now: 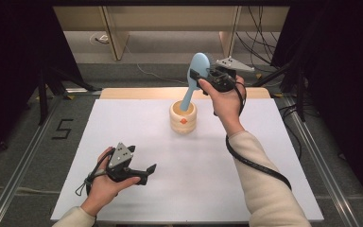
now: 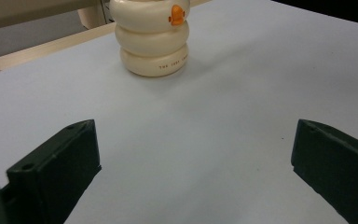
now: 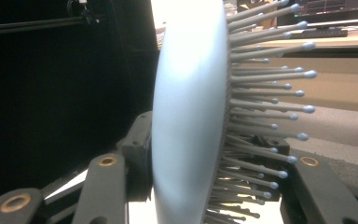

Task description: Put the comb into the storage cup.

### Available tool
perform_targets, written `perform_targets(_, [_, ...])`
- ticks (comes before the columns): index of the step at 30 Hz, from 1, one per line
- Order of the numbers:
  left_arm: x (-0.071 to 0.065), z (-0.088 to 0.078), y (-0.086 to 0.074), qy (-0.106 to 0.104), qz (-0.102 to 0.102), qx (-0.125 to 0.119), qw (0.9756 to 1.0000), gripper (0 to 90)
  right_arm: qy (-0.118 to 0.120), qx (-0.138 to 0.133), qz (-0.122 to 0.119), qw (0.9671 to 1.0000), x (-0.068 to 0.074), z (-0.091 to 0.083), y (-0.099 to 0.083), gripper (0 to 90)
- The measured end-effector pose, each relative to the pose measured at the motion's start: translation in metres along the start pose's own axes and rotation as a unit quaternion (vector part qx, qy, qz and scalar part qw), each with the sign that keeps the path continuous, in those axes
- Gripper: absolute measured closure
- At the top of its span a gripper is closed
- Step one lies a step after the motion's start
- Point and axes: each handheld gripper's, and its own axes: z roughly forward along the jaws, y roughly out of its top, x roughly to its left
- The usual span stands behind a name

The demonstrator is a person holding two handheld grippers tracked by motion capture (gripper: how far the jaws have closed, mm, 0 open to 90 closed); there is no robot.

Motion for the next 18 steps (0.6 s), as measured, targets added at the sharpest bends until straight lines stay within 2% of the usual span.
perform_targets(18, [-0.0002,0.0002,0.0000,-0.001,0.001,0.000,1.0000,0.4,-0.016,0.006,0.005,0.9998,-0.0057,0.0096,-0.0052,51.6])
